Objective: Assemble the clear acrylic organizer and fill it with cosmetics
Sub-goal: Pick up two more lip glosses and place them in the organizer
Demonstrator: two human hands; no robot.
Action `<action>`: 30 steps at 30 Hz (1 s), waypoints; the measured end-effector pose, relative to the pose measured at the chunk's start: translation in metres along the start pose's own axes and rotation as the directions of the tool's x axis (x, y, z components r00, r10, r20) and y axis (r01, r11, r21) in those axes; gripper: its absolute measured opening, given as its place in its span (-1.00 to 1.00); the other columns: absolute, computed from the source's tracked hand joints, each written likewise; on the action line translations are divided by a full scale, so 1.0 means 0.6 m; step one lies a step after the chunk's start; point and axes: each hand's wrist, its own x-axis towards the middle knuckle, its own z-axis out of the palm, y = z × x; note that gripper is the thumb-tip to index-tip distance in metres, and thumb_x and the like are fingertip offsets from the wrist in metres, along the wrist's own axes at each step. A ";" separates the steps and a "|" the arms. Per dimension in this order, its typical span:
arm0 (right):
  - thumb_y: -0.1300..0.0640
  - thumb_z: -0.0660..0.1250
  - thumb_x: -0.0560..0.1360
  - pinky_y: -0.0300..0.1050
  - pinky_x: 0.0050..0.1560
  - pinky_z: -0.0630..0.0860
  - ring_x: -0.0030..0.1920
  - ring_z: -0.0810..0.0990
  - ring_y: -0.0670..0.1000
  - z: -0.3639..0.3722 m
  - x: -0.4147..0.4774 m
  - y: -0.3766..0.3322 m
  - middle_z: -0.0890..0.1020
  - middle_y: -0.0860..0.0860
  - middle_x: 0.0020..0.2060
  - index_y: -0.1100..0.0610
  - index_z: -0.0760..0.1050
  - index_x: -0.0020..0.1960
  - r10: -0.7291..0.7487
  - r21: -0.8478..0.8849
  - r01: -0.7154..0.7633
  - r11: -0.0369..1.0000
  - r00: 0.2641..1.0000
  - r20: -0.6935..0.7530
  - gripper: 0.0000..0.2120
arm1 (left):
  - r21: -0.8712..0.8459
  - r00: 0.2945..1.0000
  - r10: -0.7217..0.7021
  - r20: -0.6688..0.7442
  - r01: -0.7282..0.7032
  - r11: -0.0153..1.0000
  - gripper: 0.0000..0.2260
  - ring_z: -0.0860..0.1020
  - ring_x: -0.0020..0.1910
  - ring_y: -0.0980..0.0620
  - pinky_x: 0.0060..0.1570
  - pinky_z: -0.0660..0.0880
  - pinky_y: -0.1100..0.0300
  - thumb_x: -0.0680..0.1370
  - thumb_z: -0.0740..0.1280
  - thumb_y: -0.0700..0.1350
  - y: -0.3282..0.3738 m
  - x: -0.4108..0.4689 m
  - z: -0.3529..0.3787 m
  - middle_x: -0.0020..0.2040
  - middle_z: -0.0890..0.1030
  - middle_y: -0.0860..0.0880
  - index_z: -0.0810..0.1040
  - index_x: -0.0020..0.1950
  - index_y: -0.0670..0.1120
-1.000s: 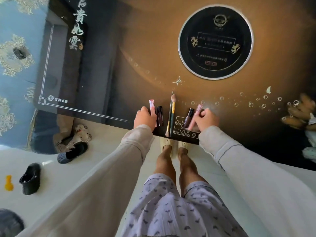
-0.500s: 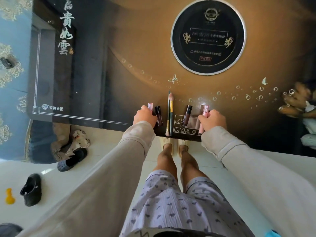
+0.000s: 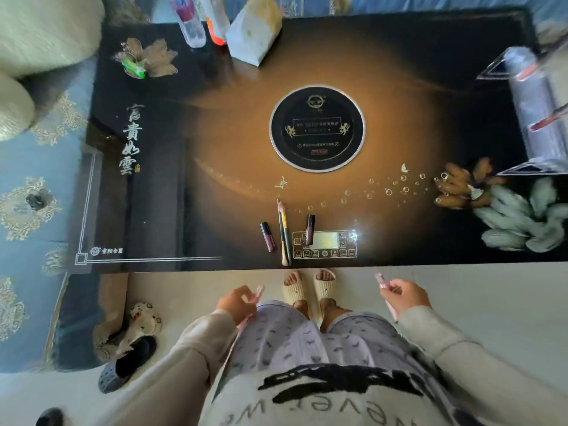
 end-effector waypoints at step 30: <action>0.14 0.29 0.50 -0.04 0.02 0.47 -0.13 0.60 0.20 0.009 -0.165 0.436 0.57 0.17 -0.23 0.24 0.46 -0.16 0.628 0.789 -0.418 0.449 0.777 0.054 -0.84 | 0.689 0.889 0.392 0.236 -0.438 0.577 -0.86 0.54 0.16 -0.10 -0.03 0.32 0.27 0.47 0.27 -0.19 0.372 -0.088 0.270 0.15 0.61 -0.12 0.51 0.00 -0.03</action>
